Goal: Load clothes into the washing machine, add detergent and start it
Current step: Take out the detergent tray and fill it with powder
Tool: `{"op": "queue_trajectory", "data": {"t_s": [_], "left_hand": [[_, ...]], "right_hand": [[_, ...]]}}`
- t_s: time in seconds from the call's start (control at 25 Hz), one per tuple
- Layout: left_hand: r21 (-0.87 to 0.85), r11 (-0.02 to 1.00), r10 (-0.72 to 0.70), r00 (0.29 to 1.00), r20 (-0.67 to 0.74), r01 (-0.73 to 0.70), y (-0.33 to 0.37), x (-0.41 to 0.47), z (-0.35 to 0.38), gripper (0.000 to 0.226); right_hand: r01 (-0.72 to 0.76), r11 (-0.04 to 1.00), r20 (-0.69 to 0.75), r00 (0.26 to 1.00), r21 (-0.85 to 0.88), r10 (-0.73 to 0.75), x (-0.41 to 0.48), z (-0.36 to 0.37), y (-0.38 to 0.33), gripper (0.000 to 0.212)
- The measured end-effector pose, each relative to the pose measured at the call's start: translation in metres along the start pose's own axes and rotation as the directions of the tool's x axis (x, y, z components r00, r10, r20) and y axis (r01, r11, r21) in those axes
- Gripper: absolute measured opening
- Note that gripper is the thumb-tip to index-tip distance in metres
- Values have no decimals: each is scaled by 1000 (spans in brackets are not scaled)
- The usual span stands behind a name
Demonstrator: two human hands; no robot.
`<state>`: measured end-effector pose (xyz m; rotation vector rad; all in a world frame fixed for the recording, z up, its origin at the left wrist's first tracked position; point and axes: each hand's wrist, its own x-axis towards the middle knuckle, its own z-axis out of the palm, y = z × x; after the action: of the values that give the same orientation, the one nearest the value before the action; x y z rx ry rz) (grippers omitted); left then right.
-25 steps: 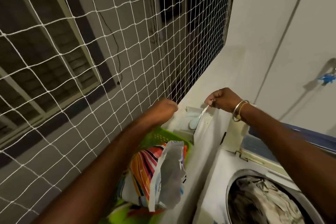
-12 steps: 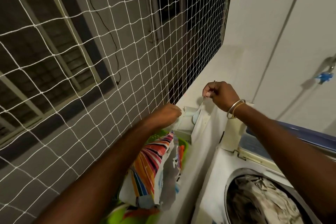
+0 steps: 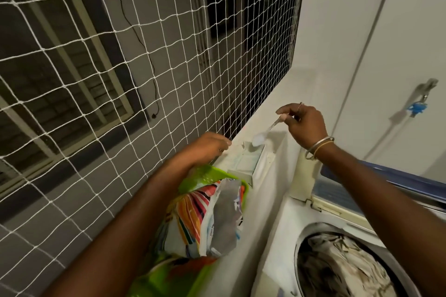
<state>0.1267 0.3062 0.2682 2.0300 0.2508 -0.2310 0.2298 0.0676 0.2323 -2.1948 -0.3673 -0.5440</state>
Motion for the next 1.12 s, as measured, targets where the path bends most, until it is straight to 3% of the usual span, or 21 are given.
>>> {"op": "queue_trajectory", "data": {"t_s": [0.12,0.24,0.36,0.52,0.64,0.72,0.8,0.88,0.96,1.12], "left_hand": [[-74,997,28,1000,0,-28,0,-30,-7,28],[-117,993,17,999,-46,-22,-9,-51,-7,28],[-104,994,19,997,-73,-26,-21,-58,-4,24],[-90,995,33,997,-75,-40,-31,-55,-3,21],[-101,994,33,998,-56,-39,-28,-56,0,22],[-76,996,35,998,-42,-38,-27,-58,2,22],[-55,998,41,998,-37,-43,-28,-58,2,23],[-79,995,50,998,-49,-54,-31,-56,1,24],[-87,995,54,998,-41,-57,-32,-56,1,24],[-111,991,68,997,-34,-71,-35,-59,3,25]], "right_hand": [[-178,962,27,984,205,177,-11,-23,-15,23],[-356,838,103,933,412,346,-33,-52,-41,16],[-461,765,194,887,450,420,-65,-73,-68,13],[-501,754,311,863,425,398,-120,-69,-96,16],[-432,775,284,900,462,332,-151,-38,-112,16],[-257,893,185,962,369,200,-168,-13,-120,15],[3,991,110,994,131,-17,-182,6,-129,14],[182,970,146,976,-158,-159,-193,20,-138,14],[224,954,187,964,-199,-188,-199,29,-141,16],[118,993,169,979,8,-117,-191,28,-136,14]]}}
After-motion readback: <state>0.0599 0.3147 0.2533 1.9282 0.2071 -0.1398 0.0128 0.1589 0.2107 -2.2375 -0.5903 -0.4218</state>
